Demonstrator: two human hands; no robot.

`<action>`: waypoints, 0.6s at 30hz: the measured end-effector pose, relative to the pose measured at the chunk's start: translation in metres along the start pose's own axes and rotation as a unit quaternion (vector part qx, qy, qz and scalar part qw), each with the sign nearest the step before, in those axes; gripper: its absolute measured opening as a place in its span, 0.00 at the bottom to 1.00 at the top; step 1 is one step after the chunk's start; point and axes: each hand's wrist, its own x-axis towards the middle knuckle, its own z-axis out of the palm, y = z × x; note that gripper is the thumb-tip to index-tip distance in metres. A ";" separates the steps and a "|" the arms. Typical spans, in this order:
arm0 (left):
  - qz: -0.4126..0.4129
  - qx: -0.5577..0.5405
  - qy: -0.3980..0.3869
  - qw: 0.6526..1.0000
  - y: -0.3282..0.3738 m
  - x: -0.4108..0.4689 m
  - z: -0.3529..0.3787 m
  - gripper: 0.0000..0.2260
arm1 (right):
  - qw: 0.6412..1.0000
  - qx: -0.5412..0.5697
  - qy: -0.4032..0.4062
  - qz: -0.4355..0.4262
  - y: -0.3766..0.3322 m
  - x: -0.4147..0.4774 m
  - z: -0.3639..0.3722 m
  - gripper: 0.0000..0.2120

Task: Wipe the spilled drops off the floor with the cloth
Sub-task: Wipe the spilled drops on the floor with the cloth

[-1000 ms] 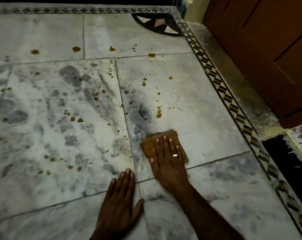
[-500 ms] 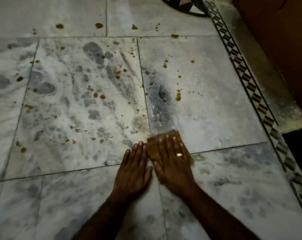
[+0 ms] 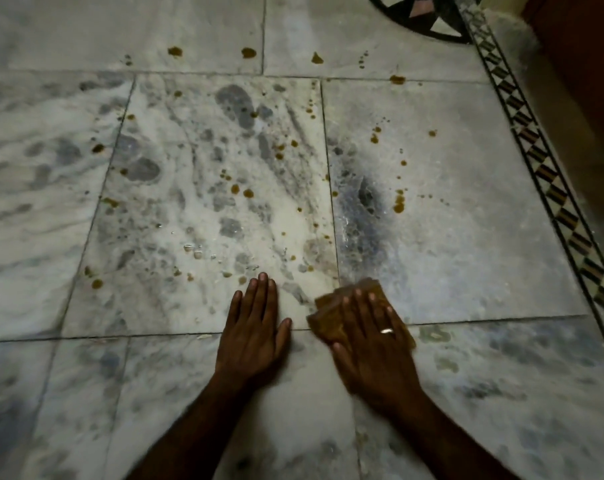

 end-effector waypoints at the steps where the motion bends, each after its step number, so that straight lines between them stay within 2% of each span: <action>1: -0.004 0.005 -0.001 1.000 -0.004 -0.001 0.000 0.32 | 0.999 0.001 0.003 0.032 0.003 0.007 -0.002 0.34; 4: -0.015 0.014 0.000 1.000 -0.017 0.000 -0.002 0.32 | 0.990 0.012 0.003 0.141 -0.018 0.068 -0.012 0.36; 5: -0.020 0.016 0.005 1.000 -0.021 0.002 -0.003 0.32 | 0.990 0.019 0.001 0.141 -0.033 0.087 -0.012 0.36; 7: -0.027 0.018 0.011 0.999 -0.027 0.002 -0.004 0.32 | 0.996 0.029 0.007 0.088 -0.058 0.097 -0.008 0.36; 9: -0.028 0.016 0.016 0.999 -0.034 -0.003 -0.007 0.31 | 1.000 0.022 0.004 -0.001 -0.065 0.077 -0.001 0.36; 11: -0.033 0.018 0.011 0.999 -0.041 -0.009 -0.008 0.30 | 0.998 0.018 0.004 -0.055 -0.055 0.047 0.002 0.35; 12: -0.040 0.016 0.004 0.999 -0.046 -0.011 -0.009 0.30 | 0.998 0.018 0.002 -0.052 -0.048 0.042 0.001 0.35; 16: -0.064 0.013 0.005 0.998 -0.061 -0.010 -0.014 0.31 | 0.997 0.023 -0.004 0.079 -0.058 0.096 -0.009 0.35; 18: -0.073 0.015 0.016 0.997 -0.068 -0.008 -0.015 0.31 | 0.997 0.029 -0.032 0.056 -0.089 0.128 -0.008 0.36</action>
